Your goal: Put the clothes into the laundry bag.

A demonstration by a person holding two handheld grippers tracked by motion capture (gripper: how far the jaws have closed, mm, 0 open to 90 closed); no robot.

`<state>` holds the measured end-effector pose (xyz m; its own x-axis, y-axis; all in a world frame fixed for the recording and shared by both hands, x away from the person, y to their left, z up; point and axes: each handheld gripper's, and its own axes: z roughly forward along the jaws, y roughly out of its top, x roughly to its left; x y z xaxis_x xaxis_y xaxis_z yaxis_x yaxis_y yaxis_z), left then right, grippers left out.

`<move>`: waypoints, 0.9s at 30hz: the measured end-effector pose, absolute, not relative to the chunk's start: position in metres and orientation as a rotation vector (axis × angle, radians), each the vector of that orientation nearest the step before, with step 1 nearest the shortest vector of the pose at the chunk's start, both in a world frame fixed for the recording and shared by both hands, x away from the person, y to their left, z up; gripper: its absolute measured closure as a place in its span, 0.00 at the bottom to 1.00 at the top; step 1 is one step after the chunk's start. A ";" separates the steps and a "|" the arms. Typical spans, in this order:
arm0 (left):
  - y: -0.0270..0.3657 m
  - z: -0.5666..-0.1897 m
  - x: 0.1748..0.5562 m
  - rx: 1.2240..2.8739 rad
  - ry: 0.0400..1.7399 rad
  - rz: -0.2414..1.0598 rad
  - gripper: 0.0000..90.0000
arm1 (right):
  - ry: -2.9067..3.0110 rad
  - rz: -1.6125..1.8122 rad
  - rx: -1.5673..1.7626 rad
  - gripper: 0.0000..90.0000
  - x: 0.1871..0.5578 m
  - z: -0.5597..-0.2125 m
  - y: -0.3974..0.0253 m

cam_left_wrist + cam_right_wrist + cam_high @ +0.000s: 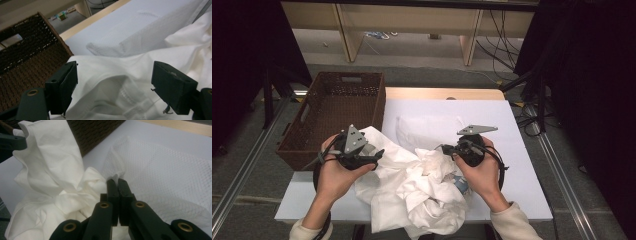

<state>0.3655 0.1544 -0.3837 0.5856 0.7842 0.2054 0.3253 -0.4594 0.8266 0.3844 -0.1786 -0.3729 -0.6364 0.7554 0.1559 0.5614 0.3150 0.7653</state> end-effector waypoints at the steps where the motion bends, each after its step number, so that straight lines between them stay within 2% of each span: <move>1: 0.155 -0.387 0.368 2.078 0.874 0.771 0.24 | 2.351 1.227 1.185 1.00 0.385 -0.373 -0.179; 4: 0.156 -0.394 0.373 2.126 0.887 0.816 0.37 | 2.353 1.236 1.202 1.00 0.385 -0.374 -0.179; 10: 0.157 -0.395 0.374 2.087 0.947 0.869 0.86 | 2.358 1.234 1.180 1.00 0.386 -0.374 -0.180; 12: 0.157 -0.392 0.372 2.047 0.968 0.851 0.95 | 2.358 1.226 1.213 1.00 0.384 -0.373 -0.179; 14: 0.155 -0.388 0.367 1.984 0.965 0.834 0.96 | 2.357 1.226 1.212 1.00 0.384 -0.373 -0.179; 17: 0.145 -0.374 0.351 1.907 0.912 0.732 0.96 | 2.353 1.232 1.193 1.00 0.387 -0.374 -0.180; 21: 0.116 -0.355 0.324 1.879 0.721 0.589 0.96 | 2.343 1.224 1.201 1.00 0.387 -0.375 -0.180; 23: 0.093 -0.357 0.314 1.888 0.643 0.499 0.96 | 2.344 1.220 1.255 1.00 0.384 -0.374 -0.179; 27: 0.049 -0.377 0.313 1.928 0.574 0.408 0.96 | 2.350 1.231 1.224 1.00 0.384 -0.373 -0.178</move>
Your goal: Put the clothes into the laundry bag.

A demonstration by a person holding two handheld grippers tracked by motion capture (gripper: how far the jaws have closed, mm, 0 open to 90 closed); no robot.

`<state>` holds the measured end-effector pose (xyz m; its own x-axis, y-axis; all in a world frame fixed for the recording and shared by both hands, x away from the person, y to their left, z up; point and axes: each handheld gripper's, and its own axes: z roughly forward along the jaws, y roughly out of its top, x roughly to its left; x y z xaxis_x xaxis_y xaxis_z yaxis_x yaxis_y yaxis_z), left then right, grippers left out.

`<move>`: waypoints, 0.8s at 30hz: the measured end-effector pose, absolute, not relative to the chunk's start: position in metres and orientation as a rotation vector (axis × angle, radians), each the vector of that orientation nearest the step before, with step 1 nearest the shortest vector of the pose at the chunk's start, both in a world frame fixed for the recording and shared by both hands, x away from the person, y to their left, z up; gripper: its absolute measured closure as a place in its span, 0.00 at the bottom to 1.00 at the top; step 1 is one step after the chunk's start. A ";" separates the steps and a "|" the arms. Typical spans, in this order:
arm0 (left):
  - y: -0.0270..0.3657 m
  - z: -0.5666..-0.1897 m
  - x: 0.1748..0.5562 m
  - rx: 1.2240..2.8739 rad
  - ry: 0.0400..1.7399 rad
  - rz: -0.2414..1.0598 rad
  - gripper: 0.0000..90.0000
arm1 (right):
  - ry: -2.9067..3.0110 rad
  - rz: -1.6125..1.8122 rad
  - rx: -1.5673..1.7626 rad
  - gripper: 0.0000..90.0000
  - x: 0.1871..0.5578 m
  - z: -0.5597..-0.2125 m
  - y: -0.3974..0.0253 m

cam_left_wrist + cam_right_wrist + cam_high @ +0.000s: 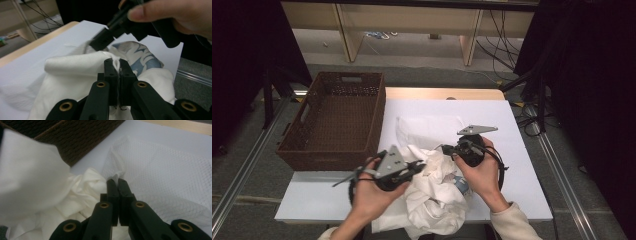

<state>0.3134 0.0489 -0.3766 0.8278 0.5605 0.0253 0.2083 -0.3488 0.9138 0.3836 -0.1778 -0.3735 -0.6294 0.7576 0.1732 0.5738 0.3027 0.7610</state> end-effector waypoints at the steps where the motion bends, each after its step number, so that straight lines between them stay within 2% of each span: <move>1: 0.040 -0.383 0.316 1.943 0.577 0.393 0.96 | 2.349 1.223 1.210 1.00 0.383 -0.373 -0.178; 8: -0.006 -0.426 0.344 2.036 0.614 0.322 0.96 | 2.377 1.258 1.214 1.00 0.383 -0.374 -0.177; 15: -0.022 -0.451 0.361 2.100 0.674 0.358 0.96 | 2.418 1.266 1.239 1.00 0.380 -0.376 -0.173; 18: -0.027 -0.458 0.362 2.052 0.709 0.356 0.95 | 2.435 1.238 1.254 1.00 0.379 -0.377 -0.170; 20: -0.021 -0.452 0.359 2.094 0.653 0.320 0.90 | 2.421 1.260 1.255 1.00 0.381 -0.379 -0.171; 24: -0.009 -0.429 0.347 2.043 0.592 0.270 0.63 | 2.393 1.259 1.248 1.00 0.382 -0.373 -0.178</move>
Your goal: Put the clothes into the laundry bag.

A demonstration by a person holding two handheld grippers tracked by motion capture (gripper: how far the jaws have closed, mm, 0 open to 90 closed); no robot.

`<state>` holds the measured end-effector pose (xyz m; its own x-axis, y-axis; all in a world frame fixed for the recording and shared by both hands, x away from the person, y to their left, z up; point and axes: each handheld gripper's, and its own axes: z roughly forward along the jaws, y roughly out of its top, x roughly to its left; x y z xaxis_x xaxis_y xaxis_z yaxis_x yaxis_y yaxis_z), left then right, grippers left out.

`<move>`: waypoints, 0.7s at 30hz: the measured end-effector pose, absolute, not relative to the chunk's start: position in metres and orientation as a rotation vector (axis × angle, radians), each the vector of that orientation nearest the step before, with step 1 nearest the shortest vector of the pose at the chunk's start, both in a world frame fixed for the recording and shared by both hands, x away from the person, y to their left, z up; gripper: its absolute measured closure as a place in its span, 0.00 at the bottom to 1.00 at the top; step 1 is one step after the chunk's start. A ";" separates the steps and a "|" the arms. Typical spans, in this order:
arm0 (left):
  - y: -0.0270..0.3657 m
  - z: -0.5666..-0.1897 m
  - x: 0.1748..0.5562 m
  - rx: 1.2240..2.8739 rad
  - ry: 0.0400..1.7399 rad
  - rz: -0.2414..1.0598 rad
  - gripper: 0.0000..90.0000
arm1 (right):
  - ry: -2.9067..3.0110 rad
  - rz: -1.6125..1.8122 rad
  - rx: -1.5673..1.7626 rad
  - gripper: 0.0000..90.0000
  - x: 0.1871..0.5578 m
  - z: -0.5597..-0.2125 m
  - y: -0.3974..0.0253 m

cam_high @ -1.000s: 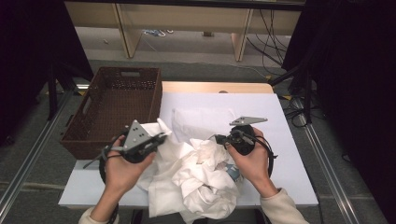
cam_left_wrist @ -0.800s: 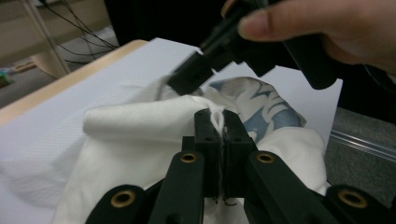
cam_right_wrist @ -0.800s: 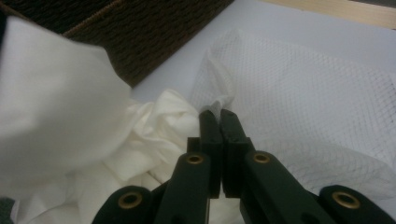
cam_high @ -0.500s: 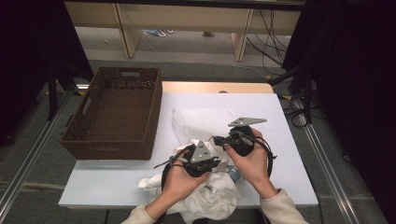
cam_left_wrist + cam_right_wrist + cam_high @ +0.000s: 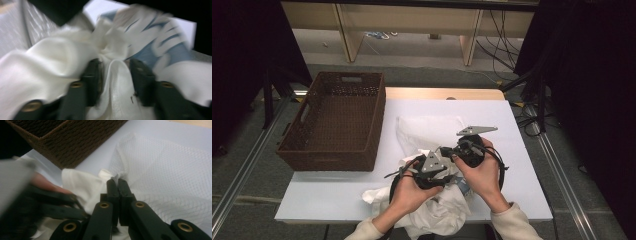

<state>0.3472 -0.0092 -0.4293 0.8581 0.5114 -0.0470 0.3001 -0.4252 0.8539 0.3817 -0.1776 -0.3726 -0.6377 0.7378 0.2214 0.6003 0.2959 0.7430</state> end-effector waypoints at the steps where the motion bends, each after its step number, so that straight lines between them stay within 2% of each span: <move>1: -0.005 -0.420 0.343 2.042 0.580 0.280 0.56 | 2.380 1.259 1.241 1.00 0.382 -0.372 -0.179; 4: 0.013 -0.393 0.332 2.019 0.552 0.320 0.44 | 2.391 1.253 1.234 1.00 0.383 -0.373 -0.180; 8: 0.037 -0.370 0.327 1.991 0.545 0.372 0.37 | 2.386 1.237 1.249 1.00 0.382 -0.372 -0.178; 11: 0.054 -0.365 0.336 1.966 0.594 0.396 0.36 | 2.385 1.234 1.248 1.00 0.382 -0.372 -0.178; 15: 0.070 -0.384 0.366 2.016 0.696 0.414 0.35 | 2.383 1.239 1.235 1.00 0.382 -0.372 -0.177; 21: 0.060 -0.421 0.392 2.103 0.694 0.231 0.34 | 2.382 1.241 1.227 1.00 0.383 -0.373 -0.178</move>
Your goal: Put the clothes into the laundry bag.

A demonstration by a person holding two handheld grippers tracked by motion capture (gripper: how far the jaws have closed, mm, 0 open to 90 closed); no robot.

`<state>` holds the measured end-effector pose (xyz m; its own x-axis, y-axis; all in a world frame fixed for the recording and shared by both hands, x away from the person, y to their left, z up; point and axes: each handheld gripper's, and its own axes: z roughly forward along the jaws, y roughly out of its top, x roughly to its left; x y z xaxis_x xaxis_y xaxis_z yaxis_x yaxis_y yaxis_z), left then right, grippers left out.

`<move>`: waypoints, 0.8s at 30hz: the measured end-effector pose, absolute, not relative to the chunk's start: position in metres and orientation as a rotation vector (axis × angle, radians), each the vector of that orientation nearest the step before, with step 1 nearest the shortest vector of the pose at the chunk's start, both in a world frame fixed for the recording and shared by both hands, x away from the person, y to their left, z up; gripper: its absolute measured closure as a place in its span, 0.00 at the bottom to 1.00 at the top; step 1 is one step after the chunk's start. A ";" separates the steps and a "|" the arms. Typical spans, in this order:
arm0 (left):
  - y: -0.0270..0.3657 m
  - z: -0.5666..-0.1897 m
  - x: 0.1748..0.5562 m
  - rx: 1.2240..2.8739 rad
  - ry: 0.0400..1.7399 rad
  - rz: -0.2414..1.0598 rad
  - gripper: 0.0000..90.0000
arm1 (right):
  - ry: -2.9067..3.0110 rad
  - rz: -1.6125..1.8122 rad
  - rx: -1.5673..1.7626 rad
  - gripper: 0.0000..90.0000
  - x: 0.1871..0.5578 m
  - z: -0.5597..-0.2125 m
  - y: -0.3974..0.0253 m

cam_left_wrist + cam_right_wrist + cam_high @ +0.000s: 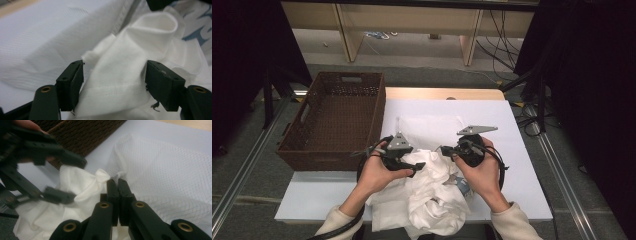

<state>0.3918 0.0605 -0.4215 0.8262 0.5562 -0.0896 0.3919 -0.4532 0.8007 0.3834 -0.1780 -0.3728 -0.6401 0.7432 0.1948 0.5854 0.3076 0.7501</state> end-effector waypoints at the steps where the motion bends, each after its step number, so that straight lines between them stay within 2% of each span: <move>1: 0.057 -0.426 0.393 2.104 0.693 0.211 0.35 | 2.380 1.238 1.228 1.00 0.383 -0.373 -0.178; 4: 0.045 -0.436 0.394 2.140 0.684 0.161 0.50 | 2.384 1.227 1.246 1.00 0.382 -0.373 -0.177; 6: 0.040 -0.436 0.392 2.174 0.705 0.167 0.66 | 2.388 1.232 1.225 1.00 0.384 -0.376 -0.176; 7: 0.038 -0.433 0.389 2.166 0.720 0.171 0.77 | 2.384 1.223 1.205 1.00 0.385 -0.377 -0.176; 8: 0.036 -0.430 0.385 2.165 0.730 0.199 0.83 | 2.379 1.236 1.194 1.00 0.386 -0.379 -0.175; 13: 0.028 -0.405 0.358 2.145 0.687 0.310 0.86 | 2.366 1.237 1.229 1.00 0.384 -0.376 -0.175; 18: 0.009 -0.393 0.340 2.101 0.669 0.254 0.86 | 2.351 1.282 1.215 1.00 0.382 -0.375 -0.173; 24: -0.004 -0.414 0.363 2.096 0.731 0.278 0.86 | 2.403 1.325 1.184 1.00 0.375 -0.372 -0.167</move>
<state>0.3625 -0.0037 -0.4137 0.8022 0.5931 -0.0685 0.3976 -0.4451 0.8024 0.3755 -0.1673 -0.3723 -0.6762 0.7008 0.2270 0.5659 0.2970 0.7691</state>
